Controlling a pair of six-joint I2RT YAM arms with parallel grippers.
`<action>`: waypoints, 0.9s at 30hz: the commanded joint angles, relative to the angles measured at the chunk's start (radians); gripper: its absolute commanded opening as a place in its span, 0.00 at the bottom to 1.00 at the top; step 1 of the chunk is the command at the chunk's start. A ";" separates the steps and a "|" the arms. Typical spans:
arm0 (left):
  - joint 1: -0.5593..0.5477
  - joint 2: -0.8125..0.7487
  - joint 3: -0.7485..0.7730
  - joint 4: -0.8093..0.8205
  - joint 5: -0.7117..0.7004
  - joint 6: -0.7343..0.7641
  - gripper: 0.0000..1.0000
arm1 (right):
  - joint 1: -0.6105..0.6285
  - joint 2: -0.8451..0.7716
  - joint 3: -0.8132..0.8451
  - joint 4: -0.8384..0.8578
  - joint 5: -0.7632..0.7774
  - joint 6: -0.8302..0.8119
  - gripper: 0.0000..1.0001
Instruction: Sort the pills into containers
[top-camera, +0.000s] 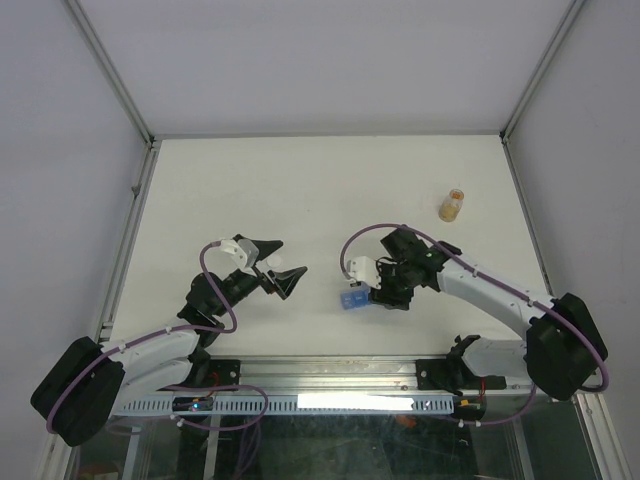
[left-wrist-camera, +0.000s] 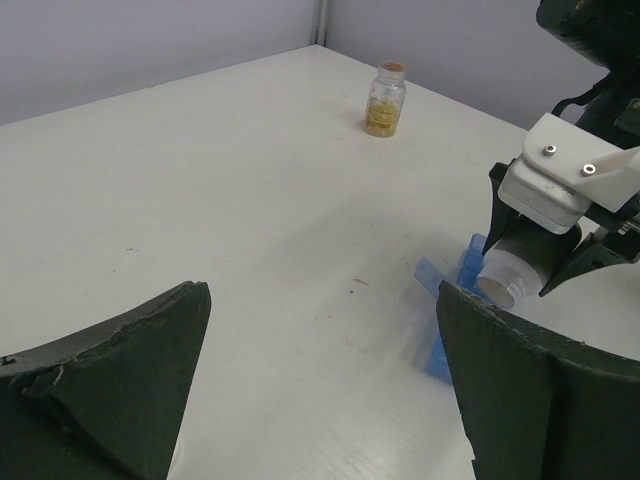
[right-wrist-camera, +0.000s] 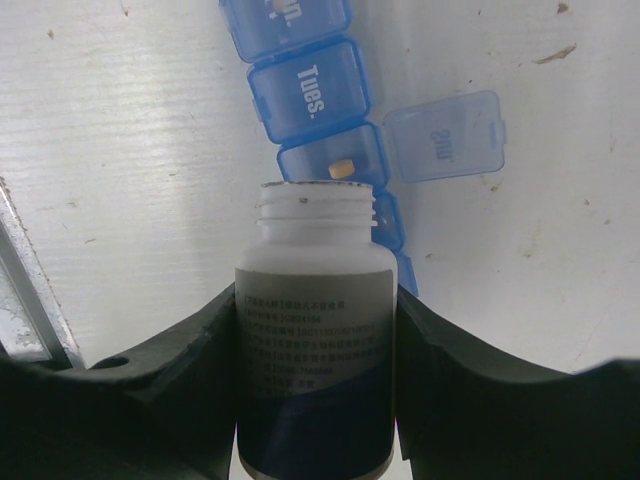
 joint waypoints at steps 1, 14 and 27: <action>-0.006 -0.005 0.028 0.038 0.020 0.027 0.99 | 0.000 -0.028 0.007 0.043 -0.026 0.026 0.01; -0.006 0.045 0.083 -0.012 0.037 0.036 0.99 | -0.127 -0.107 0.025 0.082 -0.288 0.071 0.05; -0.006 0.102 0.152 -0.075 0.053 0.038 0.99 | -0.187 -0.267 0.014 0.162 -0.325 0.127 0.05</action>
